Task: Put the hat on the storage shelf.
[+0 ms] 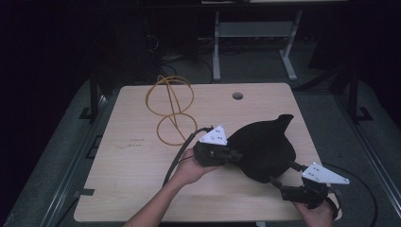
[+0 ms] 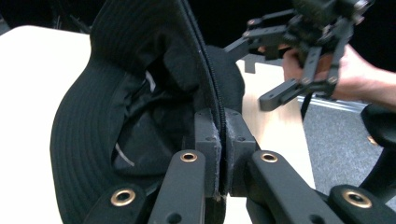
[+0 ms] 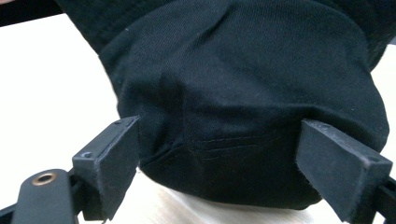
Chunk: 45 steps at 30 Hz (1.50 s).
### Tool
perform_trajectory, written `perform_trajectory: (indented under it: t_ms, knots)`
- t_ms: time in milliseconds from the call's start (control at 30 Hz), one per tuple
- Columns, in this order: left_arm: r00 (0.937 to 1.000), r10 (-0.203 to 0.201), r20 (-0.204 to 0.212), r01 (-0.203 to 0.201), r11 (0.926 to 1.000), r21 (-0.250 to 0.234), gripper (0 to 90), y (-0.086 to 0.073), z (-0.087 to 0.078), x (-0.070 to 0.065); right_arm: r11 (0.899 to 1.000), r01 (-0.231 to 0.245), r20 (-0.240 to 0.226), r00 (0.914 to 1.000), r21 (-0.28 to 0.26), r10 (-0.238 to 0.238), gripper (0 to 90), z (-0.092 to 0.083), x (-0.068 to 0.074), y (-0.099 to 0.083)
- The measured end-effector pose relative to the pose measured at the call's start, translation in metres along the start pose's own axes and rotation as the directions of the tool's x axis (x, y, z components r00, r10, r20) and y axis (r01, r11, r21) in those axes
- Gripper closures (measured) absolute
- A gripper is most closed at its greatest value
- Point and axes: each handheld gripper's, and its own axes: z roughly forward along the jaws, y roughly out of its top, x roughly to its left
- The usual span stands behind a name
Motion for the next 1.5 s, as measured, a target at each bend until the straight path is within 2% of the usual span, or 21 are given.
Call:
perform_trajectory:
  t_ms: [100, 267, 300, 333, 367, 400, 433, 500, 667, 767, 800, 1000, 1100, 1233, 1500]
  knots:
    - [0.9998, 0.009, 0.016, -0.009, 0.9999, -0.013, 86.2, 0.004, 0.001, -0.003, 1.0, -0.004, 0.001, 1.0, 0.003, 0.004, 14.0, 0.002, -0.002, 0.001]
    - [0.9991, 0.028, 0.032, -0.028, 0.9996, -0.006, 86.2, 0.011, 0.005, -0.008, 0.999, -0.027, -0.001, 0.9996, -0.017, 0.027, 17.0, 0.006, -0.009, 0.001]
    - [0.9988, 0.037, 0.032, -0.037, 0.9993, -0.005, 86.2, 0.012, 0.005, -0.009, 1.0, -0.026, 0.002, 0.9997, -0.017, 0.026, 20.2, 0.007, -0.01, 0.001]
    - [0.9986, 0.042, 0.032, -0.042, 0.9991, -0.005, 86.3, 0.014, 0.005, -0.01, 1.0, -0.024, -0.003, 0.9997, -0.016, 0.024, 27.3, 0.009, -0.011, 0.002]
    - [0.9985, 0.044, 0.033, -0.044, 0.999, -0.008, 86.3, 0.015, 0.006, -0.011, 1.0, -0.024, -0.003, 0.9997, -0.016, 0.024, 27.3, 0.009, -0.011, 0.002]
    - [0.9983, 0.049, 0.032, -0.049, 0.9988, -0.008, 86.2, 0.016, 0.006, -0.011, 1.0, -0.009, -0.006, 0.9999, -0.016, 0.009, 36.6, 0.011, -0.013, 0.003]
    - [0.9984, 0.048, 0.031, -0.048, 0.9988, -0.008, 86.2, 0.016, 0.006, -0.011, 1.0, -0.009, -0.006, 0.9999, -0.016, 0.009, 36.6, 0.011, -0.013, 0.003]
    - [0.9986, 0.042, 0.031, -0.042, 0.9991, -0.009, 86.2, 0.016, 0.007, -0.011, 1.0, 0.012, -0.013, 0.9998, -0.009, -0.012, 48.4, 0.013, -0.013, 0.004]
    - [0.9978, 0.056, 0.036, -0.056, 0.9984, -0.002, 86.2, 0.019, 0.008, -0.013, 0.997, 0.074, -0.005, 0.9972, 0.017, -0.074, 67.8, 0.024, -0.007, 0.007]
    - [0.9977, 0.058, 0.034, -0.058, 0.9983, -0.002, 86.2, 0.019, 0.006, -0.013, 0.994, 0.106, 0.006, 0.9943, 0.021, -0.107, 75.7, 0.029, -0.004, 0.009]
    - [0.9977, 0.06, 0.033, -0.06, 0.9982, 0.001, 86.2, 0.019, 0.005, -0.012, 0.994, 0.102, 0.005, 0.9948, 0.025, -0.102, 78.7, 0.029, -0.004, 0.01]
    - [0.9981, 0.061, 0.008, -0.061, 0.9979, 0.022, 85.8, 0.015, 0.001, -0.011, 0.994, 0.106, 0.0, 0.9944, 0.023, -0.106, 82.3, 0.024, -0.004, 0.011]
    - [0.9985, 0.054, -0.008, -0.054, 0.9984, 0.017, 84.1, 0.014, -0.001, -0.01, 0.993, 0.112, 0.001, 0.9937, 0.022, -0.112, 83.0, 0.023, -0.003, 0.013]
    - [0.9981, 0.05, -0.037, -0.048, 0.9979, 0.044, 76.6, 0.012, -0.004, -0.009, 0.994, 0.112, 0.0, 0.9937, 0.014, -0.112, 83.3, 0.018, -0.003, 0.016]
    - [0.9971, 0.025, -0.072, -0.023, 0.9992, 0.032, 61.5, 0.006, -0.015, -0.006, 0.993, 0.119, -0.006, 0.9928, 0.006, -0.119, 83.6, 0.016, -0.003, 0.021]
